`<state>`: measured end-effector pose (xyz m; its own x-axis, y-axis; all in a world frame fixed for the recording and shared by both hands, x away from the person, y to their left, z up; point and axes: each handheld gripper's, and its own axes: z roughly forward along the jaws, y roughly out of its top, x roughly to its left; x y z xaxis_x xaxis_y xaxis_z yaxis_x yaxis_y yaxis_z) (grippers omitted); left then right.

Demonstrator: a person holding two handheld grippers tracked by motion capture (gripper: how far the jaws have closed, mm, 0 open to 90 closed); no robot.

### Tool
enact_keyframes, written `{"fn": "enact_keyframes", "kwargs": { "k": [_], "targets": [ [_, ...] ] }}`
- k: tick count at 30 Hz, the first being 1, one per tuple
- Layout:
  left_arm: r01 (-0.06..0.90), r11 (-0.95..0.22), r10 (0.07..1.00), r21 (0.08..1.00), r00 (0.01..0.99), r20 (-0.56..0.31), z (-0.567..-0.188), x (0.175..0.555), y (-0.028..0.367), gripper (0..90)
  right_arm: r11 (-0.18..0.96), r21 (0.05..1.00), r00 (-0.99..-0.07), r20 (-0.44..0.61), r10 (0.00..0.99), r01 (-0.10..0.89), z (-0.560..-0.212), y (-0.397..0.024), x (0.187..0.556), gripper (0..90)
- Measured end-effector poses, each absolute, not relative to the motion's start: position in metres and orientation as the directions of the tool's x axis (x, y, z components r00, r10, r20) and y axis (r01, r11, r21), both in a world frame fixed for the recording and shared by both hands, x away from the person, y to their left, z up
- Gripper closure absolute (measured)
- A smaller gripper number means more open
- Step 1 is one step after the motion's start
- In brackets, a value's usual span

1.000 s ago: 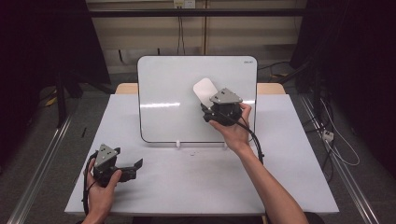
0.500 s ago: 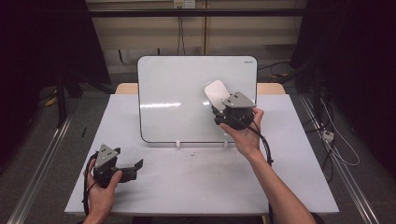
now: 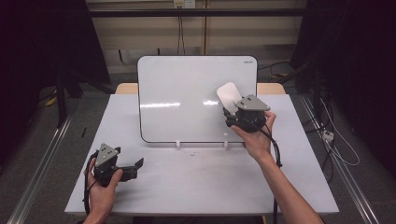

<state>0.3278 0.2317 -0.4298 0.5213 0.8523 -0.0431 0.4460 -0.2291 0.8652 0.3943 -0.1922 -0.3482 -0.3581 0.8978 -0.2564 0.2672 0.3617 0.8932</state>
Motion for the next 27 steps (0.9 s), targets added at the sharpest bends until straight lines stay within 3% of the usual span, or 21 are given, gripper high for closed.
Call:
{"fn": "enact_keyframes", "kwargs": {
  "k": [27],
  "targets": [
    [0.449,-0.231,0.851,0.863,0.523,-0.045,-0.431,0.327,0.235,4.8,0.402,0.845,-0.345,-0.282,0.896,0.354,-0.392,-0.205,0.376,32.0]
  ]
}}
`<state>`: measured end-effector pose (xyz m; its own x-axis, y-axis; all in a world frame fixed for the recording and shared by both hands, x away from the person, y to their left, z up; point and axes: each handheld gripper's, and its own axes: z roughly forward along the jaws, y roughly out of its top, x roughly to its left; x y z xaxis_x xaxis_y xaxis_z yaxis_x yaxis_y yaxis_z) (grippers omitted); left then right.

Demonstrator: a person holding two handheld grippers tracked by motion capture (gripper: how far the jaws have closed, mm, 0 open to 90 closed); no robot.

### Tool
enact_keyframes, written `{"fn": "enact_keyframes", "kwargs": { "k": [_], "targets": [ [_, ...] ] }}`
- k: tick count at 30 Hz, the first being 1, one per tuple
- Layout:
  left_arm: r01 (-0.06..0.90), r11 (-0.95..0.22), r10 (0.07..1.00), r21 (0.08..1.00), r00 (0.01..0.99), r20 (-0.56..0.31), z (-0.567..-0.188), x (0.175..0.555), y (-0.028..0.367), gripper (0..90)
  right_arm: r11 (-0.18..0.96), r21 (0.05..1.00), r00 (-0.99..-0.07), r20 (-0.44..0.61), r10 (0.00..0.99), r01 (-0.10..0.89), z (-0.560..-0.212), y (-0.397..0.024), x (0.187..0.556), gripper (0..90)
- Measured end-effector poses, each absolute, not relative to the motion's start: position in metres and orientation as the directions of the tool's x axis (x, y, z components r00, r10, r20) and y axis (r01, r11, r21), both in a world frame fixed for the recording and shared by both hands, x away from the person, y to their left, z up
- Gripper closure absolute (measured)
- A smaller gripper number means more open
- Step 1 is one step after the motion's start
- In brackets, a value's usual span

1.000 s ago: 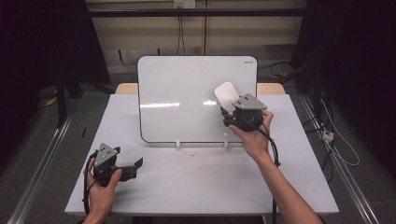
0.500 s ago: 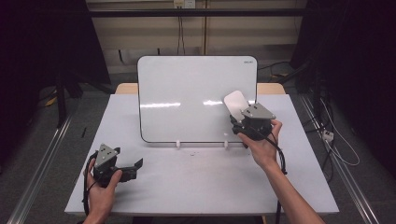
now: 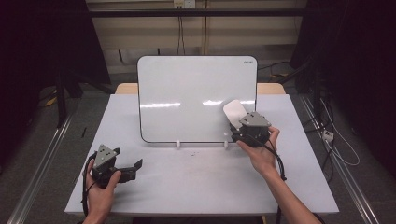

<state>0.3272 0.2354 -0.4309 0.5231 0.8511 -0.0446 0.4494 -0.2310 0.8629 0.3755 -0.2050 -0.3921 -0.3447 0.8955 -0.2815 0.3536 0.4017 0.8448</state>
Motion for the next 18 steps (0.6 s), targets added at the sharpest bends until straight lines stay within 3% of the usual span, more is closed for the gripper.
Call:
{"fn": "enact_keyframes", "kwargs": {
  "k": [18],
  "targets": [
    [0.443,-0.231,0.847,0.866,0.53,-0.045,-0.43,0.327,0.234,4.8,0.442,0.811,-0.34,-0.321,0.884,0.384,-0.409,-0.206,0.382,32.0]
  ]
}}
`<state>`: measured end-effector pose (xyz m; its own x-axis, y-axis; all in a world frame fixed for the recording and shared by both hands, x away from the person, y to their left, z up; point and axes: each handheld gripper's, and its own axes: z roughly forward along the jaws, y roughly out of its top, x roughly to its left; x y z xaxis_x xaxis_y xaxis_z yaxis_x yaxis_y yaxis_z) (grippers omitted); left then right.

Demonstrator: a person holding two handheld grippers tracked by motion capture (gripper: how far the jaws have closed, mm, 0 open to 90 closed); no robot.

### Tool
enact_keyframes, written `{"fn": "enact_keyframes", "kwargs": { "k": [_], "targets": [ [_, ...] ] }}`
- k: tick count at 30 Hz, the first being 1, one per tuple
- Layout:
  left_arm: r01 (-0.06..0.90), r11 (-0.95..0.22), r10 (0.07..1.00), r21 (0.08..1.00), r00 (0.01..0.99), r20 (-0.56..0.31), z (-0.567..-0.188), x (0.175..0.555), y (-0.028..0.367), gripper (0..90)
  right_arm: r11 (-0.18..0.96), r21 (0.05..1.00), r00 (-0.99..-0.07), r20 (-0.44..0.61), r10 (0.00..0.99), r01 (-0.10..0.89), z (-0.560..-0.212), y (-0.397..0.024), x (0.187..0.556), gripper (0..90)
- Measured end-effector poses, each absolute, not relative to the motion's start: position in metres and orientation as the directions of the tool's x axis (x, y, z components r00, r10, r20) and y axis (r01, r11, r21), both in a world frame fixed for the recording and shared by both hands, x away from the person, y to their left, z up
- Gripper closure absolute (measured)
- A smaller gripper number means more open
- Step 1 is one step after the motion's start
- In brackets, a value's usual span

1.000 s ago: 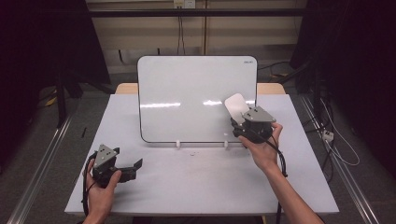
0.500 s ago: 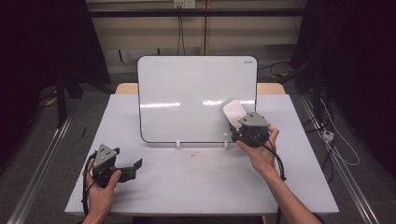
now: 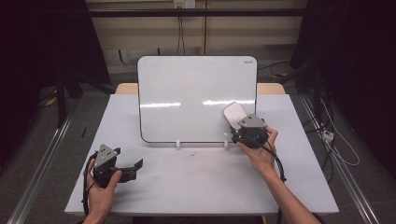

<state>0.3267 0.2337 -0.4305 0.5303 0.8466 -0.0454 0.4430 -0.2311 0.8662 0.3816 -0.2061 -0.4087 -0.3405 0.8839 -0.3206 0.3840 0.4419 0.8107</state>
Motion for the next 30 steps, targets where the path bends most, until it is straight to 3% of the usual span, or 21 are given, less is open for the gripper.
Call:
{"fn": "enact_keyframes", "kwargs": {
  "k": [19,30],
  "targets": [
    [0.447,-0.23,0.844,0.864,0.533,-0.051,-0.4305,0.3291,0.2308,5.0,0.467,0.793,-0.33,-0.353,0.875,0.39,-0.417,-0.2032,0.3864,31.8],
    [0.448,-0.226,0.849,0.865,0.526,-0.051,-0.4313,0.3271,0.2355,5.0,0.431,0.802,-0.343,-0.302,0.89,0.413,-0.417,-0.2067,0.3893,27.5]
  ]
}}
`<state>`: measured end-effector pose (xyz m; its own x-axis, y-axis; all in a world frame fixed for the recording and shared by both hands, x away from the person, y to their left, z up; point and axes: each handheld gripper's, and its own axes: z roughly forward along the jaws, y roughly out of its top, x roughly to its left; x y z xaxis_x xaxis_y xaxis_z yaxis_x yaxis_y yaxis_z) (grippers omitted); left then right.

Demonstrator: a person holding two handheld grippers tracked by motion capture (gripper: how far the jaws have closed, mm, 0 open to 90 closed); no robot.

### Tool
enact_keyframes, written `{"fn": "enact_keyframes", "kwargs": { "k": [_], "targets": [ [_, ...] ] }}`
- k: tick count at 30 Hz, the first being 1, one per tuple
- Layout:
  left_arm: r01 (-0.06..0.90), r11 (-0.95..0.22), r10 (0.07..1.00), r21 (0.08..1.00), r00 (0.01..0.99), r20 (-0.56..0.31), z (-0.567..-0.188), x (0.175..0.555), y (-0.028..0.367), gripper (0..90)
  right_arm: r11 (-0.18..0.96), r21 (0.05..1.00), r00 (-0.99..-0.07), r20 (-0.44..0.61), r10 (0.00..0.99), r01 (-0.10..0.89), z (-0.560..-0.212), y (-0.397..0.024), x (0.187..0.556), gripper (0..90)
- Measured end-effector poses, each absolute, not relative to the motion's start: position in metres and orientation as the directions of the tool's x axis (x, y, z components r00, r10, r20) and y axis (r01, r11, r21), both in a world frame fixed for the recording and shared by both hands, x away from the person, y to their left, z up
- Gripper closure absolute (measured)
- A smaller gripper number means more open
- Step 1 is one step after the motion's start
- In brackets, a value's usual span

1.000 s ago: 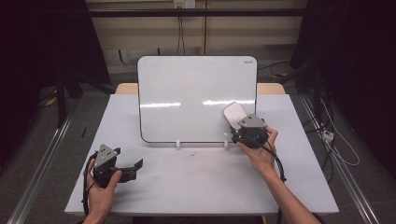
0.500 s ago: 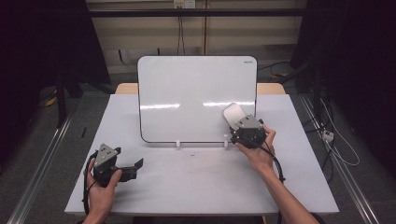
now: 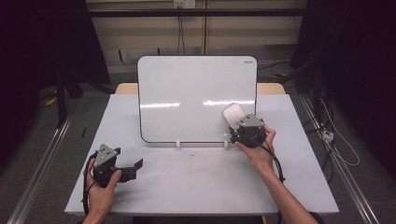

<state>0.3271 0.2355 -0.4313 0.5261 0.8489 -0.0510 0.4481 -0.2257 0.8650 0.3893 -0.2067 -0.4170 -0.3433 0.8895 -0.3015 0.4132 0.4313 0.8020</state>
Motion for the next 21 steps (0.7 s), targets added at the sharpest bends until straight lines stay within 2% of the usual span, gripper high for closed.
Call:
{"fn": "enact_keyframes", "kwargs": {
  "k": [6,12,21],
  "targets": [
    [0.441,-0.217,0.848,0.871,0.528,-0.055,-0.431,0.325,0.238,4.9,0.372,0.818,-0.362,-0.218,0.906,0.438,-0.416,-0.211,0.39,18.5],
    [0.442,-0.209,0.847,0.872,0.527,-0.064,-0.431,0.326,0.239,4.9,0.344,0.831,-0.366,-0.185,0.912,0.438,-0.412,-0.213,0.387,11.1],
    [0.445,-0.199,0.845,0.873,0.53,-0.077,-0.43,0.327,0.236,4.8,0.274,0.844,-0.368,-0.099,0.925,0.462,-0.408,-0.223,0.382,8.6]
  ]
}}
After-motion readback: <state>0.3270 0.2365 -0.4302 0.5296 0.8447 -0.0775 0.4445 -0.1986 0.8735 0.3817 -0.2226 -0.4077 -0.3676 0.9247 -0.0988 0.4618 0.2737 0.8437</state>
